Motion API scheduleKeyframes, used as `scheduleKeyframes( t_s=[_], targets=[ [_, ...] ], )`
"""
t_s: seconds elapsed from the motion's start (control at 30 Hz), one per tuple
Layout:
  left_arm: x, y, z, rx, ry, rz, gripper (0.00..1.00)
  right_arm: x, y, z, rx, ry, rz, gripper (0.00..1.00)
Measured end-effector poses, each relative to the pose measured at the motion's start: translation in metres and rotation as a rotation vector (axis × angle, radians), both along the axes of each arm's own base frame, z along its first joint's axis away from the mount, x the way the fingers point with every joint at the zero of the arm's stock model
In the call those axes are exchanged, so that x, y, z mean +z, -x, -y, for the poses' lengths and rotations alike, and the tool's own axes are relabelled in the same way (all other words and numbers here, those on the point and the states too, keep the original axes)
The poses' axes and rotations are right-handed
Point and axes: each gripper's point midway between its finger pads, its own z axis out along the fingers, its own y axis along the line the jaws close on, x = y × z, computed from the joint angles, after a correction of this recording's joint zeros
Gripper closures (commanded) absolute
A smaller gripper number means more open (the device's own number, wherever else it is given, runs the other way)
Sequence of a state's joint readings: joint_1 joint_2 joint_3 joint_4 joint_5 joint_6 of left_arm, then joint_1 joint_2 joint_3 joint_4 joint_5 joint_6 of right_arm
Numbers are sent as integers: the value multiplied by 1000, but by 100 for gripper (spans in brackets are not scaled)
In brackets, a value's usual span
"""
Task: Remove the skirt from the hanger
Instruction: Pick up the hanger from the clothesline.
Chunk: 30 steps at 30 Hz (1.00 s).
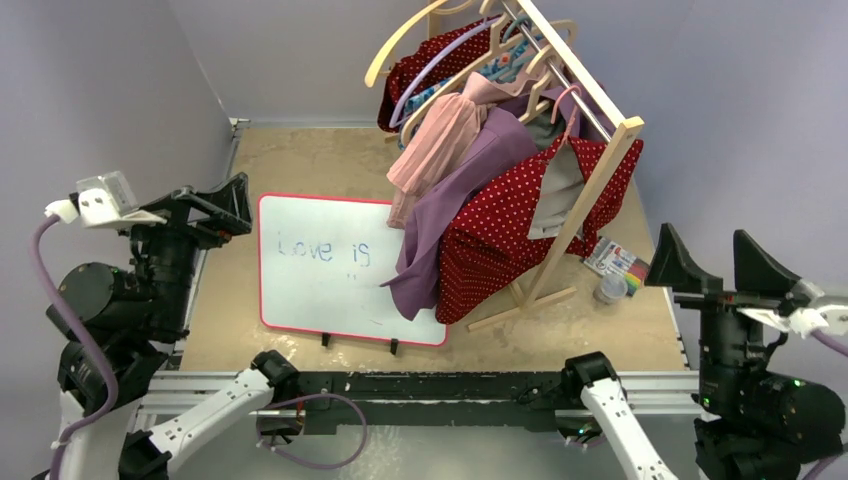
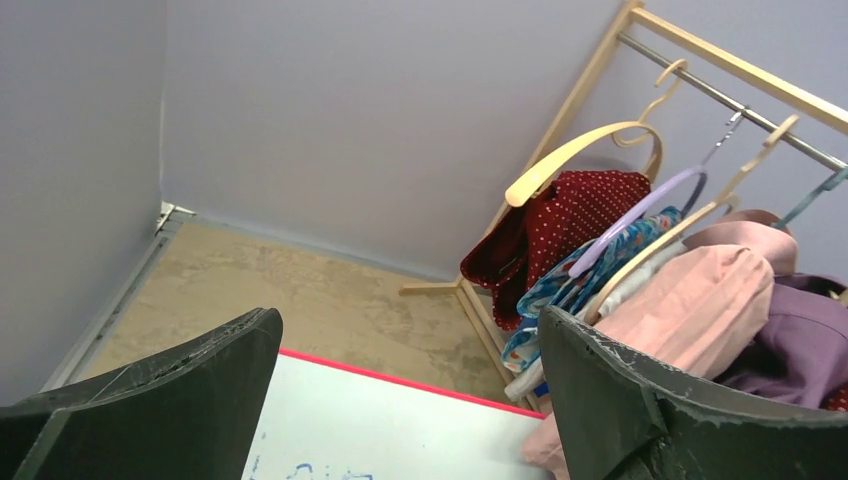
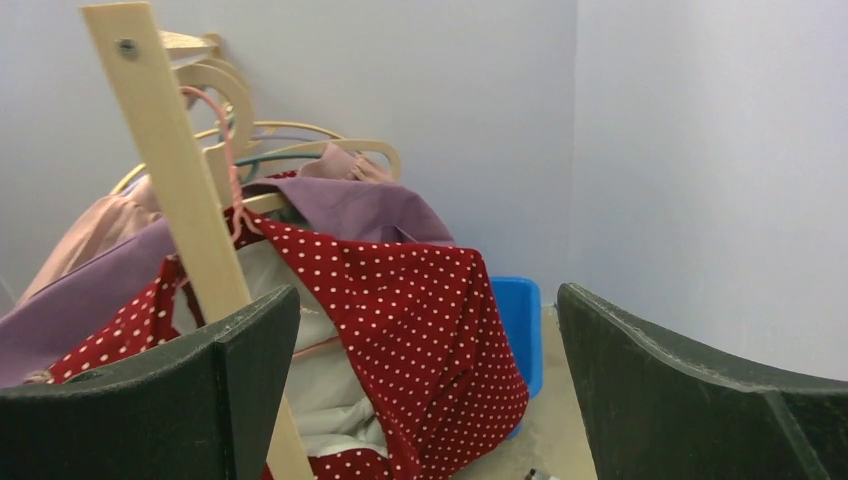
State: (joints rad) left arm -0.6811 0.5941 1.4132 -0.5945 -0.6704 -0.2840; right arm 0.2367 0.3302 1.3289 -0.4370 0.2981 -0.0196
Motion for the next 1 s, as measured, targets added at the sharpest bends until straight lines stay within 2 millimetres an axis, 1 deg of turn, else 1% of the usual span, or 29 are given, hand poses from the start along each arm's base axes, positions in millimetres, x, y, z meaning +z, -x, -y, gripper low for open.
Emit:
scheduleKeyframes(
  t_s=[0.07, 0.2, 0.43, 0.5, 0.63, 0.8, 0.9, 1.0],
  targets=[
    [-1, -7, 2, 19, -3, -15, 1, -2, -8, 3, -31, -16, -25, 1],
    [-8, -24, 6, 65, -24, -57, 1, -8, -33, 8, -96, -41, -93, 1],
    [-27, -60, 14, 129, -61, -149, 1, -26, -79, 20, -217, -84, -222, 1],
    [-32, -67, 14, 146, -66, -168, 1, -32, -91, 23, -246, -93, -254, 1],
    [-40, -80, 18, 154, -69, -200, 1, -40, -105, 28, -285, -113, -294, 1],
    [-47, -91, 30, 110, -74, -226, 2, -46, -114, 29, -299, -141, -310, 1],
    [-51, -96, 45, 41, -69, -237, 5, -47, -118, 24, -266, -153, -308, 1],
    [-53, -100, 66, -63, -62, -244, 7, -49, -122, 13, -203, -159, -310, 1]
  ],
)
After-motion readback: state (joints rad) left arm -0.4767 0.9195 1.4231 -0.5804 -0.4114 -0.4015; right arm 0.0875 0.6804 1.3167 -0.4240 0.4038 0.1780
